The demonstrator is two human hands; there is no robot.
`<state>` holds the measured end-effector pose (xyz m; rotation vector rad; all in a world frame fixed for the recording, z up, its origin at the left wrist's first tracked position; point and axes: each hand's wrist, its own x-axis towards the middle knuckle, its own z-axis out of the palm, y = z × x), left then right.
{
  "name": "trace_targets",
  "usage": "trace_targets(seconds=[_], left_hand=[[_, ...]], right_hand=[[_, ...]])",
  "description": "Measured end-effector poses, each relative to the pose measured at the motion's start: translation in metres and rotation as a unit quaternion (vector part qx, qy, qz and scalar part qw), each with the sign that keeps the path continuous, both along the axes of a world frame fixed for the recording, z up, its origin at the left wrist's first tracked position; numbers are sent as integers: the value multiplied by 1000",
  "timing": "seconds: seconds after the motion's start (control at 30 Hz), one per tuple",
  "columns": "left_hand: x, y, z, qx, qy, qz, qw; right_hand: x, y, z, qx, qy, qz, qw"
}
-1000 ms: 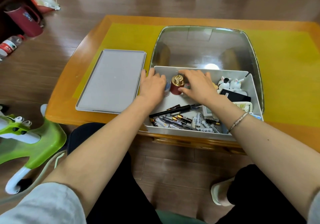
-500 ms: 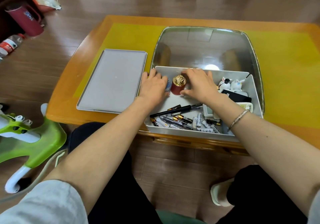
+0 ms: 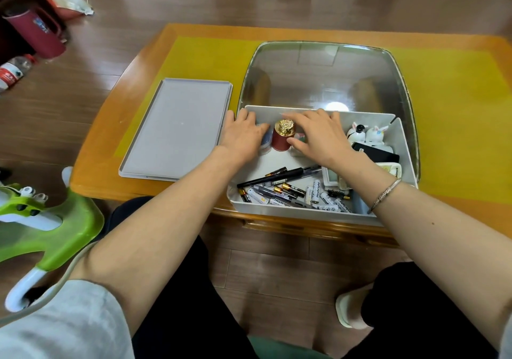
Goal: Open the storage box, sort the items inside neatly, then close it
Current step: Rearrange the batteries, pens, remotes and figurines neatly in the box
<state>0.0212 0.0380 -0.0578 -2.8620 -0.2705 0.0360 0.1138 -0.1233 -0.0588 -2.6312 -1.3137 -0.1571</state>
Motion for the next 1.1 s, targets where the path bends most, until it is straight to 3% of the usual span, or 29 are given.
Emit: trace_targets(seconds=[0.3, 0.77, 1.1], left_hand=[[3, -9, 2, 8, -18, 48, 999], [-4, -4, -8, -14, -47, 19, 999], [-13, -5, -5, -21, -54, 8, 998]], right_hand=[[-2, 16, 1, -17, 11, 14, 1000], [-1, 19, -2, 2, 82, -15, 997], [-6, 20, 3, -16, 70, -5, 997]])
